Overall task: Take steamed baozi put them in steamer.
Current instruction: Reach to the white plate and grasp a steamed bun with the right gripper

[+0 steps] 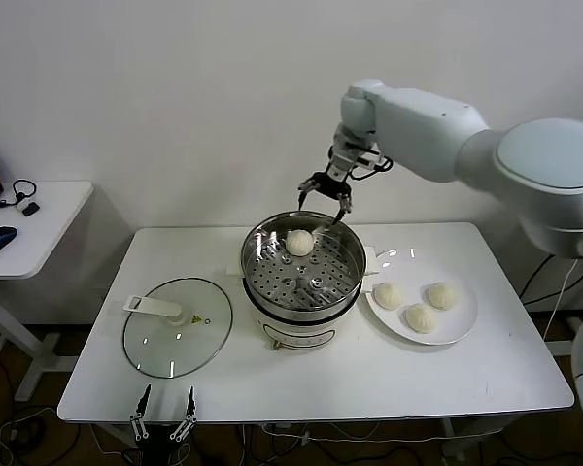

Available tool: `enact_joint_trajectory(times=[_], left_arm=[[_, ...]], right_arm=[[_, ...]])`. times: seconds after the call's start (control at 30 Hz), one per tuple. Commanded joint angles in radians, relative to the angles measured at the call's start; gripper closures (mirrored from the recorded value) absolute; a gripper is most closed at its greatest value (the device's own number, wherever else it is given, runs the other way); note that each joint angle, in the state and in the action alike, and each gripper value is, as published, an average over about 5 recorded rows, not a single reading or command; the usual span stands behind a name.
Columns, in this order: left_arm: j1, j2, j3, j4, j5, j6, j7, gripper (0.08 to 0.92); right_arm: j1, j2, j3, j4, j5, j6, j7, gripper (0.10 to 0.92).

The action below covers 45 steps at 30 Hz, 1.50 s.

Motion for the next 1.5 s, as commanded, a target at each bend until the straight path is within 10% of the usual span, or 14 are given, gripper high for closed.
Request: enact_joint_trajectory(times=[0.03,0.53,1.5], left_arm=[[0.001,0.001,0.002,-0.003,0.002,0.001,0.000,0.177],[0.002,0.001,0.004,-0.013,0.005,0.002,0.000,0.177],[-0.004,-0.002,-0.015,0.014,0.006,0.004,0.001,0.177]], right_arm=[[0.155,-0.125,-0.216,0.155,0.130,-0.446,-0.007,0.203],[0.096,-0.314,-0.270,0.360,0.198,-0.914,0.083,0.203],[-0.367,-0.280,0.055,0.140,0.082,-0.990,0.110,0.203]])
